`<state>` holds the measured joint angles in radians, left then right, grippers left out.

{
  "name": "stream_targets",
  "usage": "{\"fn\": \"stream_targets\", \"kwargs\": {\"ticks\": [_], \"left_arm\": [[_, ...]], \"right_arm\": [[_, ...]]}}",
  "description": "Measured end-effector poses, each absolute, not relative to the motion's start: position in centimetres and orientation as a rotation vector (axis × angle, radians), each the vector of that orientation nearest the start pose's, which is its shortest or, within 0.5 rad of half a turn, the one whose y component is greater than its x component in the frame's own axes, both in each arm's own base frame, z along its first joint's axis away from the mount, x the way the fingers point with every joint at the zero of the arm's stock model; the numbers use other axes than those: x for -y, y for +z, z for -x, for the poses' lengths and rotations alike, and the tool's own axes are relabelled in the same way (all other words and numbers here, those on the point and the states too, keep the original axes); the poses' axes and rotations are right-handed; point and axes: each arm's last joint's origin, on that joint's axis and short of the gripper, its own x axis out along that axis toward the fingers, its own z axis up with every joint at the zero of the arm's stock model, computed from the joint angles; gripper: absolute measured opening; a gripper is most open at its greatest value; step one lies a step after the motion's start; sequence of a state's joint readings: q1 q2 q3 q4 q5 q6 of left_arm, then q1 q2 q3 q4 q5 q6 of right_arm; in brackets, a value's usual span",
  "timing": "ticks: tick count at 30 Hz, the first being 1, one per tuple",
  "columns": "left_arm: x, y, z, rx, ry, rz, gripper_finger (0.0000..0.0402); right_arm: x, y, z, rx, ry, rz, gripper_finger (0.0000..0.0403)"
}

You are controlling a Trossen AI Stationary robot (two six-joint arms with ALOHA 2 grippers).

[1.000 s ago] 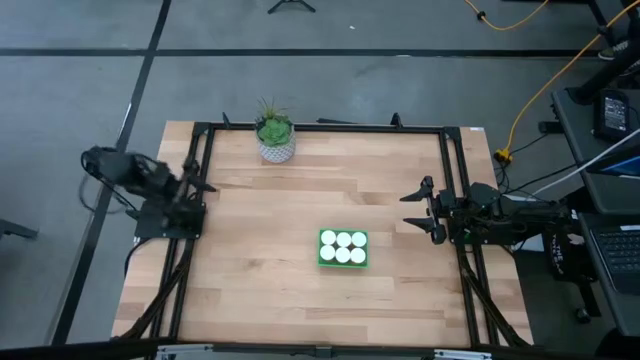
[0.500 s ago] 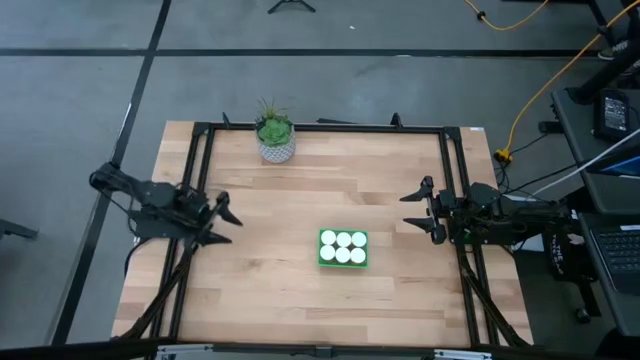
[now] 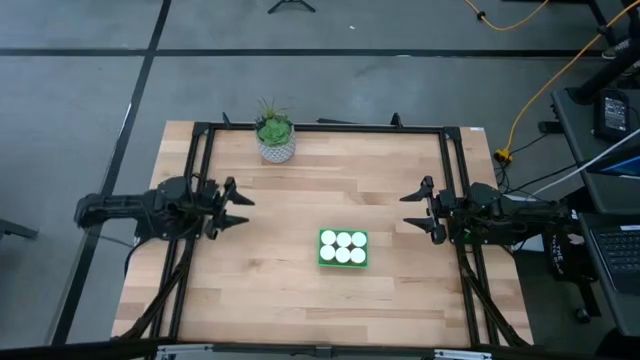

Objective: Pick and place pill bottles into a basket
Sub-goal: Return to Home Position

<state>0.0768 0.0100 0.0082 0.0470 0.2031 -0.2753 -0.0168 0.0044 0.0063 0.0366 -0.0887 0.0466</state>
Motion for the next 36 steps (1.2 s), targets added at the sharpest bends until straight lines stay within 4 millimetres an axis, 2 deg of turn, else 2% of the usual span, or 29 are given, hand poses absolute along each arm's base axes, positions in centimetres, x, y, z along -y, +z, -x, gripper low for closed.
{"fn": "stream_targets", "kwargs": {"ticks": [5,12,19,33,36], "left_arm": [[-1.3,16.6,-10.0,-0.019,-0.076,0.269,0.0255],[-2.0,15.6,-10.6,-0.127,0.012,0.293,0.0253],[-2.3,16.8,-10.7,0.02,0.112,0.335,0.0254],[-2.2,16.7,-10.6,0.011,0.112,0.338,0.0255],[-1.6,17.3,-10.2,0.068,0.07,0.328,0.0255]], "right_arm": [[-0.1,16.9,-9.7,0.037,0.073,-0.045,0.0287],[-0.1,16.9,-9.7,0.037,0.073,-0.045,0.0287],[-0.1,16.9,-9.7,0.037,0.073,-0.044,0.0287],[-0.1,16.9,-9.7,0.037,0.073,-0.044,0.0287],[-0.1,16.9,-9.7,0.037,0.073,-0.045,0.0287]]}}
